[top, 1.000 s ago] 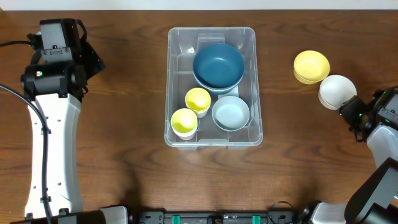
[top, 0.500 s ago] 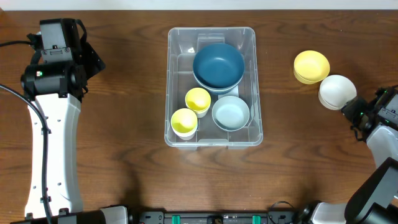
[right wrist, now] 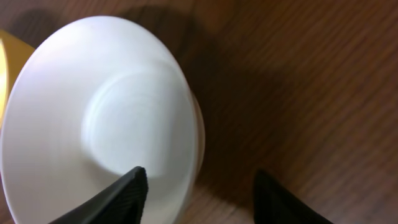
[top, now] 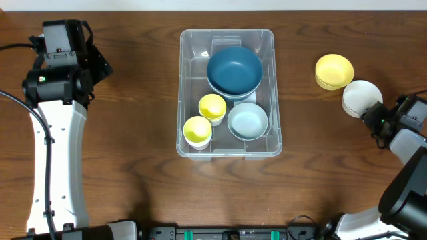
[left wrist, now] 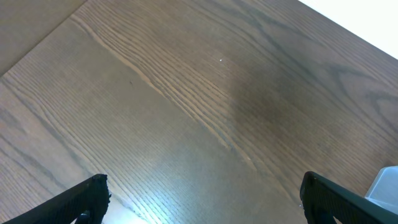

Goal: Pack container
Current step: 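Carry the white bowl into the bin and set it on the grey bowl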

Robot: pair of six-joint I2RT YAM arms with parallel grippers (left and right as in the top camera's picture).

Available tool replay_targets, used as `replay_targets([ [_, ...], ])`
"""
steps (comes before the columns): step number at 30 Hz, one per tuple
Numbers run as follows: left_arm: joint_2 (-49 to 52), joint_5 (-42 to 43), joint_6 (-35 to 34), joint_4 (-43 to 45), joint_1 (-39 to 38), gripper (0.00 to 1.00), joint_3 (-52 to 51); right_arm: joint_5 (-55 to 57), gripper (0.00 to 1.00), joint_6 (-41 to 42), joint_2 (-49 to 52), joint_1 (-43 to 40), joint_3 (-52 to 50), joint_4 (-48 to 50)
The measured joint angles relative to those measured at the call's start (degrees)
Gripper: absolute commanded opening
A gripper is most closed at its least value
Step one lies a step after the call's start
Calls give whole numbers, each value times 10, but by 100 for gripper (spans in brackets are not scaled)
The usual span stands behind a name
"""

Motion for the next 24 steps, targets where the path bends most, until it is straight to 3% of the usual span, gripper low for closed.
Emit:
replay_targets([
  [5, 0, 0, 0, 0, 0, 98, 0, -10, 33, 4, 1, 0, 0, -1],
  [11, 0, 0, 0, 0, 0, 98, 0, -15, 30, 4, 1, 0, 0, -5],
  [19, 0, 0, 0, 0, 0, 98, 0, -17, 6, 6, 0, -2, 0, -40],
  [24, 0, 0, 0, 0, 0, 98, 0, -18, 5, 7, -27, -9, -1, -80],
])
